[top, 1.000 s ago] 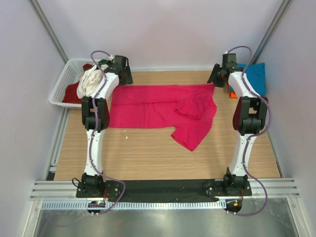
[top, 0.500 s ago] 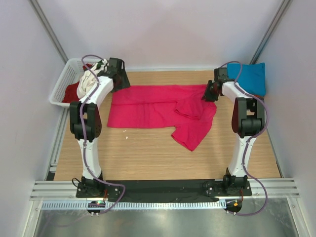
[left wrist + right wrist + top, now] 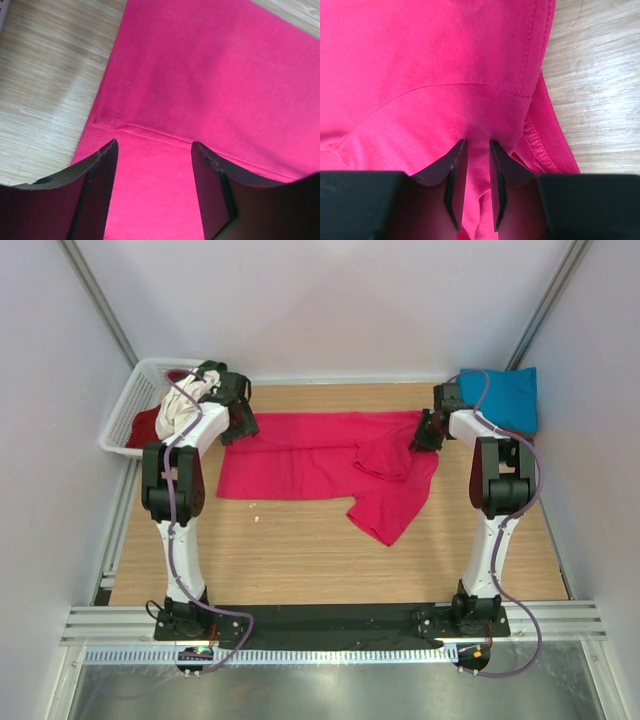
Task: Fold and stack the t-shirts
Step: Fold the tshirt
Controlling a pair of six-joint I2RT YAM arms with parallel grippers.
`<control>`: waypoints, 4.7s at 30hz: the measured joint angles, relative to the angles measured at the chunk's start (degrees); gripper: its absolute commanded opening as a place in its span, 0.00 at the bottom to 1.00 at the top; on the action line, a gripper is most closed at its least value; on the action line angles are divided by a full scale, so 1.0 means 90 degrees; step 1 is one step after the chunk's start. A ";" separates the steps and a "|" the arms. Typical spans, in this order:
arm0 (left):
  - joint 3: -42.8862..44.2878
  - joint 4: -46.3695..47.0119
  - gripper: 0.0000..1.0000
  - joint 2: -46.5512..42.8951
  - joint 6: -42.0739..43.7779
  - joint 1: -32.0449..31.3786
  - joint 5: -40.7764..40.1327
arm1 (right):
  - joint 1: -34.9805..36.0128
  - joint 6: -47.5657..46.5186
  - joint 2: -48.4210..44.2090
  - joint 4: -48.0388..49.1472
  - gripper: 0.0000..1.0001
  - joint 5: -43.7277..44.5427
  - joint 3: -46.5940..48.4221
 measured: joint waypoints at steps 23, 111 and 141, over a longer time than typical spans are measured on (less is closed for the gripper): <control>-0.0865 0.0010 0.69 -0.0772 0.0221 0.0114 0.0087 | 0.0015 -0.0121 -0.1151 -0.0347 0.62 -0.0291 0.0024; -0.5688 0.1600 0.43 -0.3757 -0.1158 0.0432 -0.0185 | 0.0845 0.1311 -0.3769 0.0695 0.15 0.1178 -0.4874; -0.5268 0.1899 0.43 -0.3427 -0.1515 0.0430 -0.0158 | 0.0845 0.1299 -0.3628 0.0471 0.09 0.1197 -0.4692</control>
